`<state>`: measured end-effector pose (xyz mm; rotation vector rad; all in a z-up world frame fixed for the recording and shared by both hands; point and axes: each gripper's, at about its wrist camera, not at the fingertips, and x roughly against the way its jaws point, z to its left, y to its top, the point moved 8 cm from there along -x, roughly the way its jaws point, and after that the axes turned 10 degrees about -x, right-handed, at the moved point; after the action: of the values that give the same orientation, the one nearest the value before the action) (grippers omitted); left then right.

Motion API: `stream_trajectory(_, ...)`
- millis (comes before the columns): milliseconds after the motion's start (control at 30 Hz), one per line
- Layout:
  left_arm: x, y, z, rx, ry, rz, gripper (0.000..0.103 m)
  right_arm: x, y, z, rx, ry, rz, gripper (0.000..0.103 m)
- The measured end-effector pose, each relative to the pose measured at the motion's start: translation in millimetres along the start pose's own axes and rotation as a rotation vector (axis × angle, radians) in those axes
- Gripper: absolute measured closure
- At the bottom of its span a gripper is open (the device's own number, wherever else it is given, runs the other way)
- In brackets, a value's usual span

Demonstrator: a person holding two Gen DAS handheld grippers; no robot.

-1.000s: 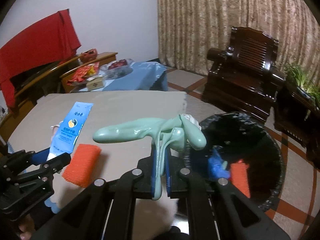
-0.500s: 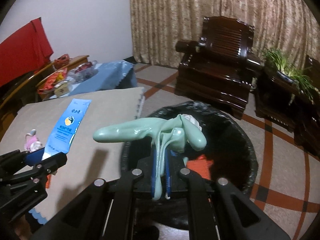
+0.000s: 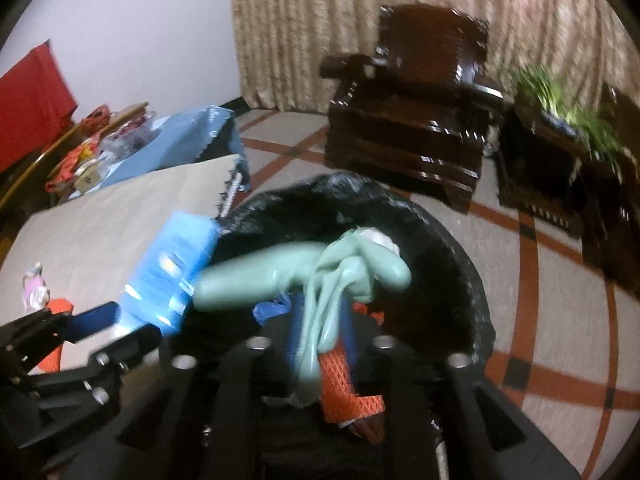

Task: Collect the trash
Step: 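Open both tools to drop the tube and glove into the bin, then move both open tools back over the orange mesh and white tissue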

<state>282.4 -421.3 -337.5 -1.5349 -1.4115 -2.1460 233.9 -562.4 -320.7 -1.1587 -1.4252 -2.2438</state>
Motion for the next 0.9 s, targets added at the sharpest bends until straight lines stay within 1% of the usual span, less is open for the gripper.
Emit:
stream_trajectory(33, -2, -2, 2, -0.002, 0.002, 0.003, 0.036, 1, -3, -5, -0.016, -0.012, -0.008, 0.062)
stream_trajectory(67, -3, -5, 4, -0.001, 0.0, 0.01, 0.036, 3, -5, -8, -0.024, -0.02, -0.013, 0.061)
stream_trajectory(200, 1, -25, 28, 0.004, 0.04, 0.033, 0.036, 10, -21, -10, -0.062, -0.016, 0.002, 0.061)
stream_trajectory(300, 22, -42, 63, 0.028, 0.087, 0.027, 0.036, 20, -35, 7, -0.06, 0.011, 0.019, 0.061)
stream_trajectory(367, 35, -51, 86, 0.051, 0.114, 0.026, 0.035, 27, -41, 25, -0.036, 0.032, 0.02, 0.061)
stream_trajectory(400, 45, -60, 105, 0.068, 0.139, 0.022, 0.034, 34, -45, 41, -0.012, 0.044, 0.014, 0.061)
stream_trajectory(467, 58, -72, 127, 0.086, 0.174, 0.019, 0.033, 41, -50, 63, 0.011, 0.056, 0.004, 0.061)
stream_trajectory(633, 96, -107, 191, 0.139, 0.259, 0.003, 0.03, 46, -68, 115, 0.041, 0.09, 0.026, 0.061)
stream_trajectory(767, 123, -129, 232, 0.186, 0.301, -0.011, 0.03, 53, -82, 163, 0.074, 0.129, 0.03, 0.061)
stream_trajectory(900, 145, -146, 265, 0.216, 0.332, -0.031, 0.028, 53, -92, 208, 0.115, 0.161, 0.033, 0.061)
